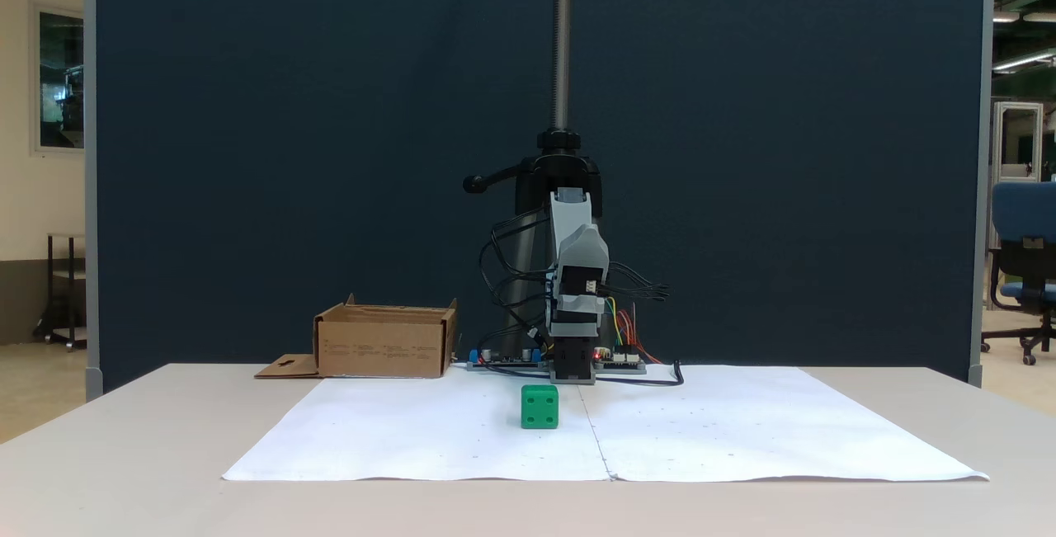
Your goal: Grasp a green dice and put it in the bin.
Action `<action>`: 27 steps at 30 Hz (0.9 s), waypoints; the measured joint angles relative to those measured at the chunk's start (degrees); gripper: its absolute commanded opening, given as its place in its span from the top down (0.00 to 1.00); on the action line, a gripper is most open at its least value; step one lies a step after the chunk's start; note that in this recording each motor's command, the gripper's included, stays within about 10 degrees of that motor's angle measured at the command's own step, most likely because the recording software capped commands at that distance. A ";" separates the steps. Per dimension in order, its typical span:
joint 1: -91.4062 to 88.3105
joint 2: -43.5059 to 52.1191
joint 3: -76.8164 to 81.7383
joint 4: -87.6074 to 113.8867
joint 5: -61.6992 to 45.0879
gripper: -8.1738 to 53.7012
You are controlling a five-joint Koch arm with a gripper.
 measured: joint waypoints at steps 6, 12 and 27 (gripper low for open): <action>0.00 0.00 0.00 8.96 -0.09 0.17; 0.00 0.00 0.00 8.96 0.00 0.17; 0.00 0.00 0.00 8.96 0.00 0.17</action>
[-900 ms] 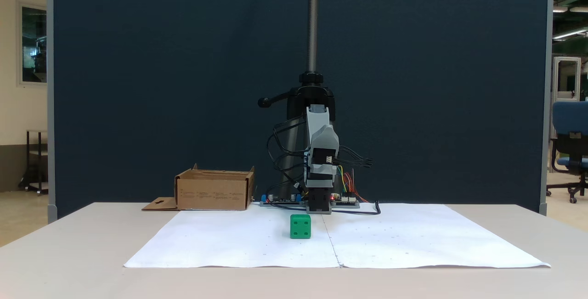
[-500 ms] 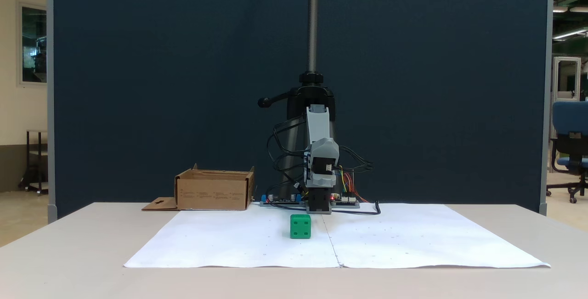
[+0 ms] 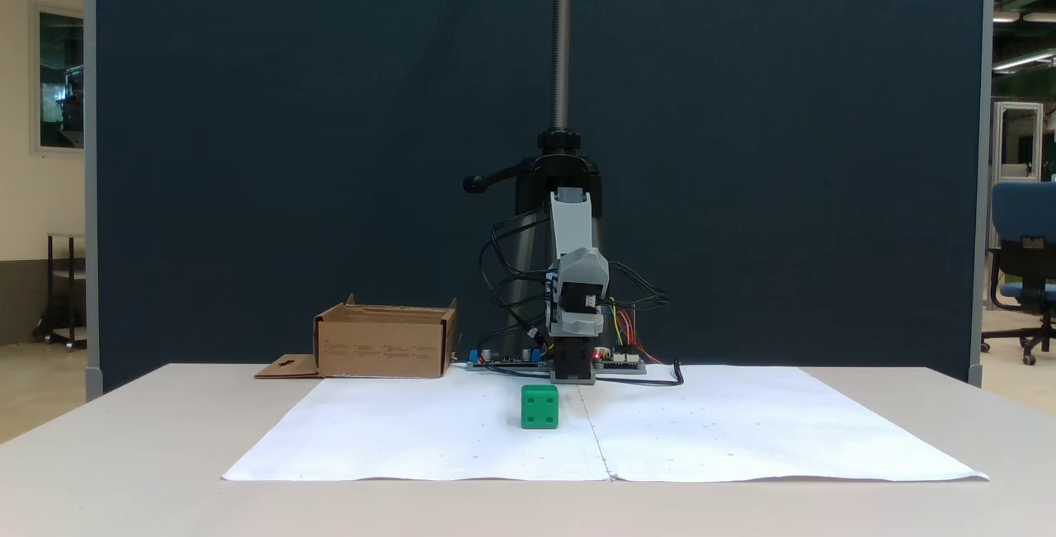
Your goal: Grasp a green dice and put it in the bin.
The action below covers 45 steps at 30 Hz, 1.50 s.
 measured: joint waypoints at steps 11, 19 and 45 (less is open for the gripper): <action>0.62 0.00 0.00 -0.44 -0.09 0.17; 0.62 0.00 0.00 -0.44 -0.09 0.17; 6.77 0.00 -31.38 52.73 -0.44 0.14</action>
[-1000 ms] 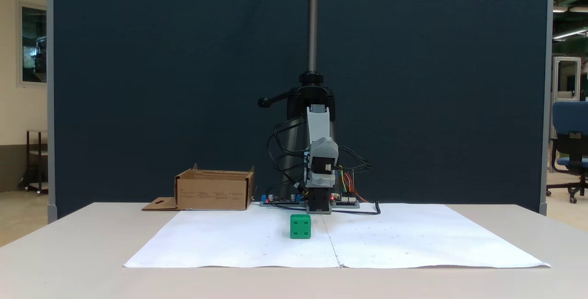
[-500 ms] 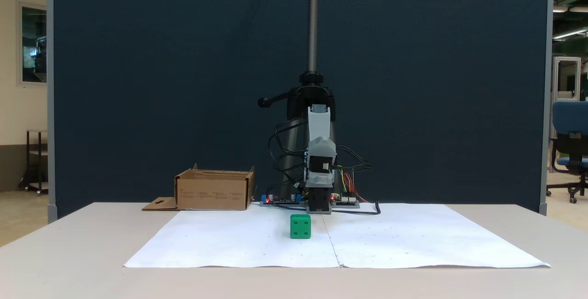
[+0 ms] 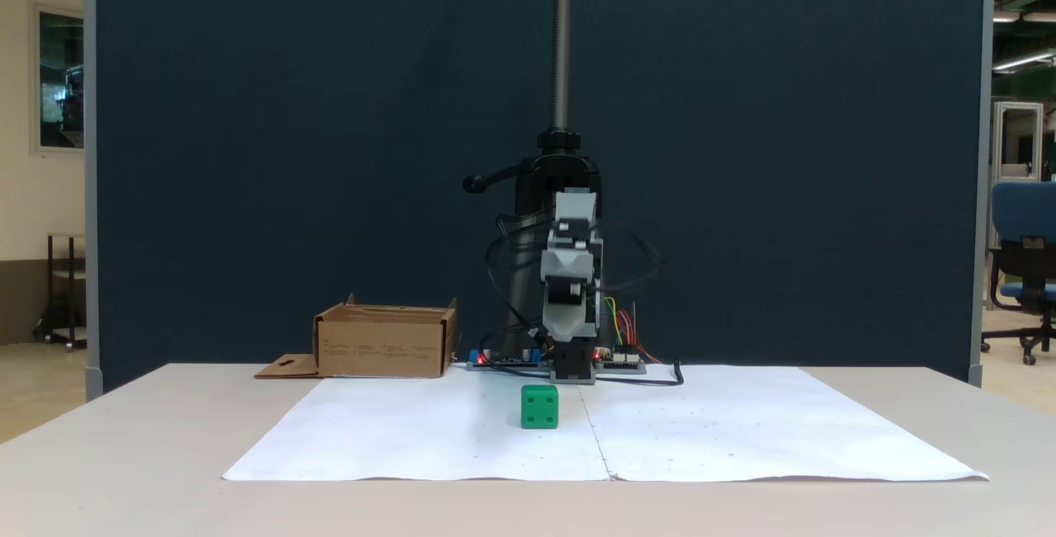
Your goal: Grasp a green dice and put it in the bin.
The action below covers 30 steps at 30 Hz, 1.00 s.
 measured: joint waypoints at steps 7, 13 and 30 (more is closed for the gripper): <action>-1.23 0.00 -14.50 24.17 -0.35 0.16; -2.99 -1.85 -21.18 42.45 -0.44 0.17; -4.04 -20.21 -30.23 70.22 -0.44 0.17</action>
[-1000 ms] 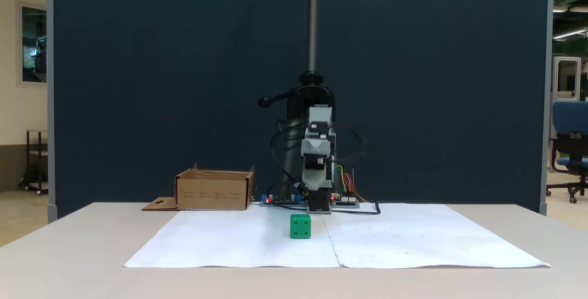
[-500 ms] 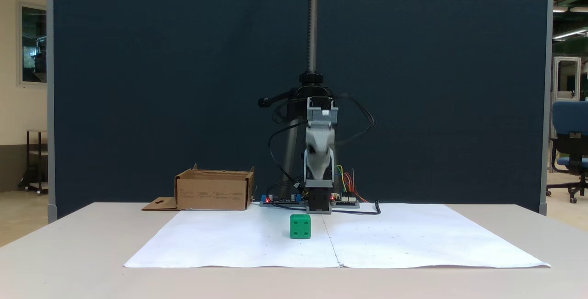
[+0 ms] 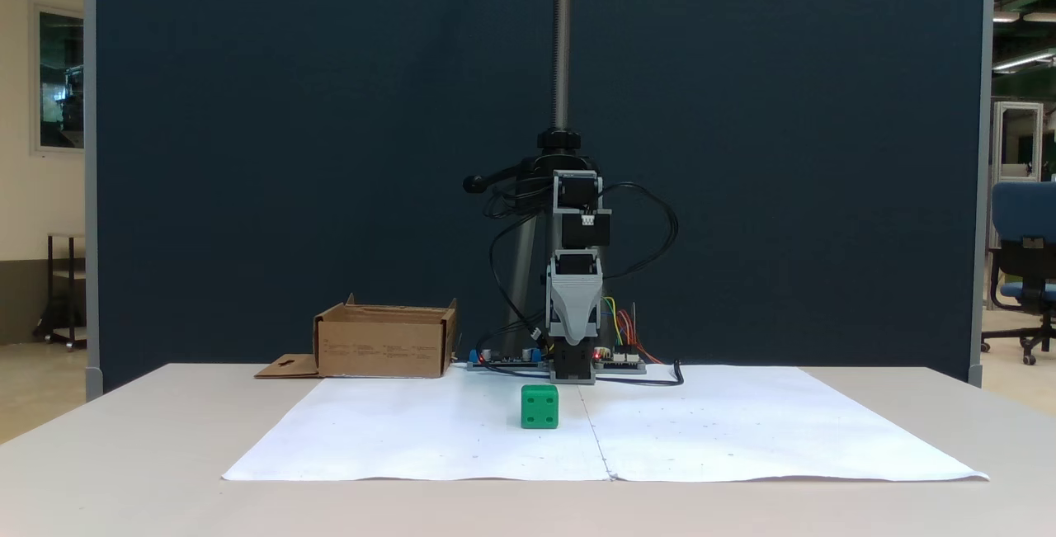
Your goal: Grasp a green dice and put it in the bin.
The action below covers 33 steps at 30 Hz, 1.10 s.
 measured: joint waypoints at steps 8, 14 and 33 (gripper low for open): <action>1.41 -6.33 -5.10 0.09 -0.88 0.17; 3.60 -11.78 -8.79 0.09 -1.67 0.17; 6.77 -21.36 -13.54 -1.49 -2.46 0.17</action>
